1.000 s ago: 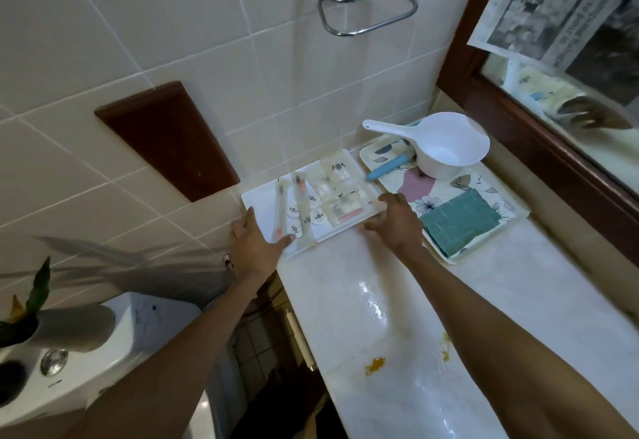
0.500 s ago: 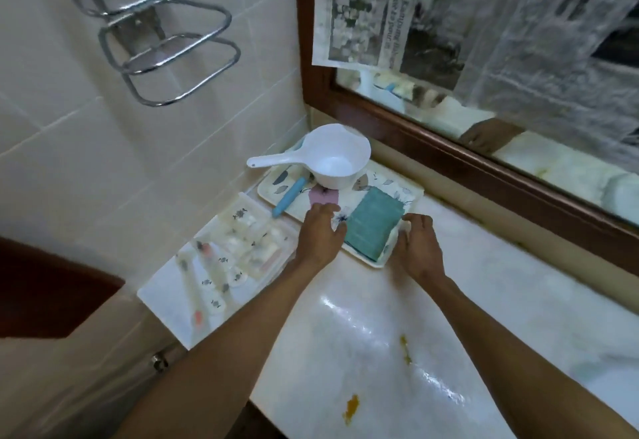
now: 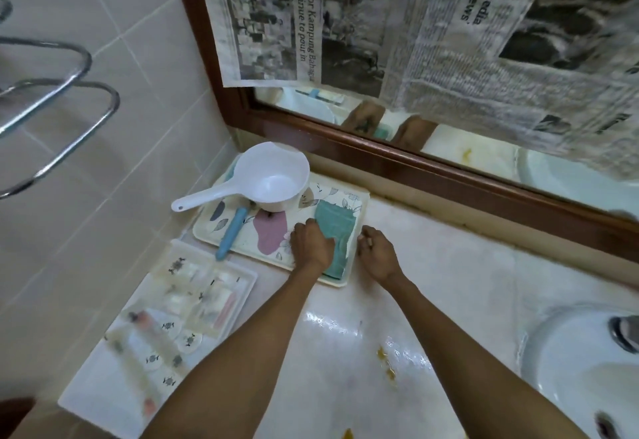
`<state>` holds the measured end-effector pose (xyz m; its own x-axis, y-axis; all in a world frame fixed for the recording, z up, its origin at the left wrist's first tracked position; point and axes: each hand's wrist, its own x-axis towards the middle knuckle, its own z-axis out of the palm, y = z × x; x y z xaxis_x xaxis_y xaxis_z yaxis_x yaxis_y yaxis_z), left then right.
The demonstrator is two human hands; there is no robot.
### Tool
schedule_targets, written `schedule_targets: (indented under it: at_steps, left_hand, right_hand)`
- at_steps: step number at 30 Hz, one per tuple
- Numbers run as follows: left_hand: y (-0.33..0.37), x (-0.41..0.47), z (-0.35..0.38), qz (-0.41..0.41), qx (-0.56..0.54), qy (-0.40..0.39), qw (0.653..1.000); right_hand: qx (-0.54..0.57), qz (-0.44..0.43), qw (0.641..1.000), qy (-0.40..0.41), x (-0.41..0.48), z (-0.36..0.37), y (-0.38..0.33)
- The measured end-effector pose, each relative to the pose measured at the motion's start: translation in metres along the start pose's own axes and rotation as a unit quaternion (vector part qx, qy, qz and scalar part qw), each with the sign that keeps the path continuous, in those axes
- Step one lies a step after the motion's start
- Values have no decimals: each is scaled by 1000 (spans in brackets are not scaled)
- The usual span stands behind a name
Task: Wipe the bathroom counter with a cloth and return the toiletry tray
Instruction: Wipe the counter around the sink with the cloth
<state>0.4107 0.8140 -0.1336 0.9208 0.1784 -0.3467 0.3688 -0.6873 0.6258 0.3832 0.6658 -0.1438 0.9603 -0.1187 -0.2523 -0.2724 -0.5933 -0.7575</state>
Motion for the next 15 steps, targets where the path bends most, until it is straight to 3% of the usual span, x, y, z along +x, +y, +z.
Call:
schedule_targets:
  at_steps: [8,15]
  left_hand:
    - [-10,-8,11,97,-40,43,994]
    - [-10,-13,7,132,-87,35,987]
  right_hand:
    - [-29,10,1000,1,-3,7,-4]
    - [-17,11,1000,0,-2,8,-2]
